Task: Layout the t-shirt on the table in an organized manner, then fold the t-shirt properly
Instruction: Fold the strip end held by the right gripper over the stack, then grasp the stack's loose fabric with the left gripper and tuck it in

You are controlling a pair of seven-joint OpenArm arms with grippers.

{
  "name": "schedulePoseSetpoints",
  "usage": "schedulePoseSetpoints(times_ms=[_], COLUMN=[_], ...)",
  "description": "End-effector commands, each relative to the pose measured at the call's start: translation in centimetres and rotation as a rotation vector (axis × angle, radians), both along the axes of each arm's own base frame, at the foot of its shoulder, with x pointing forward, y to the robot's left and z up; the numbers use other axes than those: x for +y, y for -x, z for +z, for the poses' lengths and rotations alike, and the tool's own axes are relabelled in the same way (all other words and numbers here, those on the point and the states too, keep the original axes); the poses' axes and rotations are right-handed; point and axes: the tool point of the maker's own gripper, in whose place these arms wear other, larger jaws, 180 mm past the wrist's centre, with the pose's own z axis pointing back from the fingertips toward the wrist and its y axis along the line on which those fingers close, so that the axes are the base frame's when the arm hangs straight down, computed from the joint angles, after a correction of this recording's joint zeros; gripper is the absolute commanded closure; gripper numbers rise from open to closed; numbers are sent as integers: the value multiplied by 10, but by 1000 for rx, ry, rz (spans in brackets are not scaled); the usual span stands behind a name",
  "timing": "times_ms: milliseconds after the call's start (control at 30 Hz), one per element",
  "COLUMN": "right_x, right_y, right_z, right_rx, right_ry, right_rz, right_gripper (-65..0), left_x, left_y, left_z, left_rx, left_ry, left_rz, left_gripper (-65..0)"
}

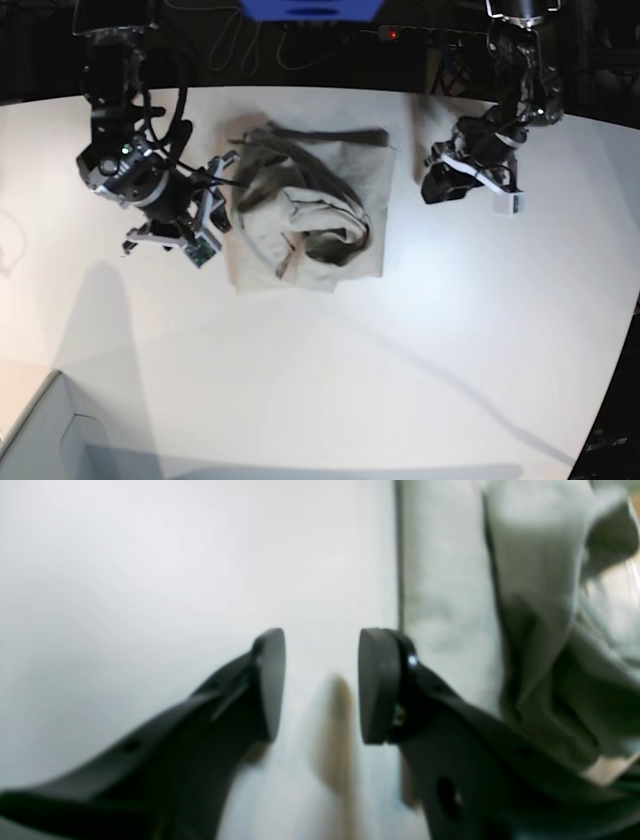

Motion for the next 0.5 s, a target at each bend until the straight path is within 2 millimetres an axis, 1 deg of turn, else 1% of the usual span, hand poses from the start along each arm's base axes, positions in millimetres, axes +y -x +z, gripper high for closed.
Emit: schedulePoseSetpoints(times_ms=[0, 100, 167, 267, 333, 433, 467], right_x=[15, 46, 66, 92, 107, 123, 124], right_y=[1, 25, 42, 60, 72, 94, 101], right_z=[7, 1, 1, 5, 2, -3, -6], right_rx=[-26, 7, 18, 24, 40, 66, 74], right_ry=[-41, -60, -75, -99, -110, -93, -73], right_rz=[41, 126, 186, 260, 311, 418, 454], right_gripper=[-125, -65, -58, -59, -59, -59, -59], left_x=[6, 23, 33, 48, 53, 59, 60], left_y=[-12, -15, -15, -15, -15, -12, -11], left_z=[17, 21, 22, 24, 25, 25, 24], left_rx=[-65, -77, -81, -87, -89, -87, -86], left_ry=[6, -5, -12, -20, -22, -24, -23], left_rz=[19, 63, 90, 130, 144, 163, 169], left_gripper=[-238, -238, -238, -238, -238, -238, -238])
